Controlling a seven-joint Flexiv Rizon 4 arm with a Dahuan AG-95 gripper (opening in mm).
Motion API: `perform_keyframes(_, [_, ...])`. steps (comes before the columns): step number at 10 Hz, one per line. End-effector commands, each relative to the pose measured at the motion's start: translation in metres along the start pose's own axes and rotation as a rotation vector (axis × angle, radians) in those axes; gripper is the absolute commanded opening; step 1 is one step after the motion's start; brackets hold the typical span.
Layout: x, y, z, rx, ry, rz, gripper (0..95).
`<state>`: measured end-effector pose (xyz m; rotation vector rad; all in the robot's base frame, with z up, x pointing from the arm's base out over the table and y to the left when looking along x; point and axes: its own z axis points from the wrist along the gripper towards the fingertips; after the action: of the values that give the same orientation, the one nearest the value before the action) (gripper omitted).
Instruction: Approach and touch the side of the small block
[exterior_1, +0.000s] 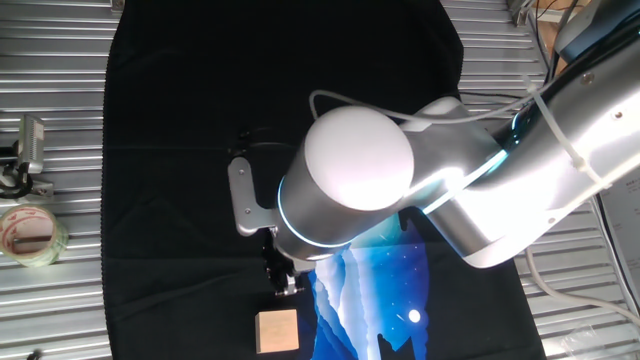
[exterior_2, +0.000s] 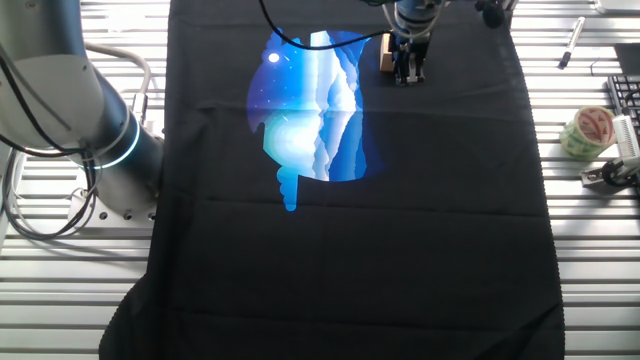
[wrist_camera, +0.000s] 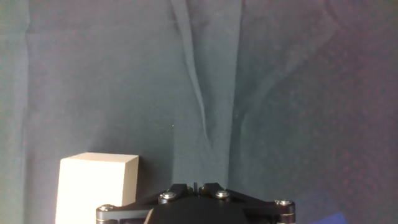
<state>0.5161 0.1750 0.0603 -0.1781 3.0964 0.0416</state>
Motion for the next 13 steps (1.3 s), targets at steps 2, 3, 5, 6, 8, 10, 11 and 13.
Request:
perform_keyframes(2, [-0.0002, 0.0006, 0.0007, -0.004, 0.005, -0.035, 0.0])
perform_keyframes(3, [-0.0002, 0.0006, 0.0007, -0.006, 0.004, -0.046, 0.0])
perform_keyframes(5, [-0.0002, 0.0006, 0.0007, -0.014, 0.001, -0.063, 0.0])
perform_keyframes(6, [-0.0002, 0.0006, 0.0007, -0.016, 0.001, -0.069, 0.0])
perform_keyframes(8, [-0.0002, 0.0006, 0.0007, -0.024, 0.005, -0.083, 0.0])
perform_keyframes(10, [-0.0002, 0.0006, 0.0007, -0.02, 0.009, -0.086, 0.0])
perform_keyframes(11, [-0.0002, 0.0006, 0.0007, -0.024, 0.015, -0.094, 0.0])
perform_keyframes(13, [-0.0002, 0.0006, 0.0007, -0.022, 0.022, -0.052, 0.0])
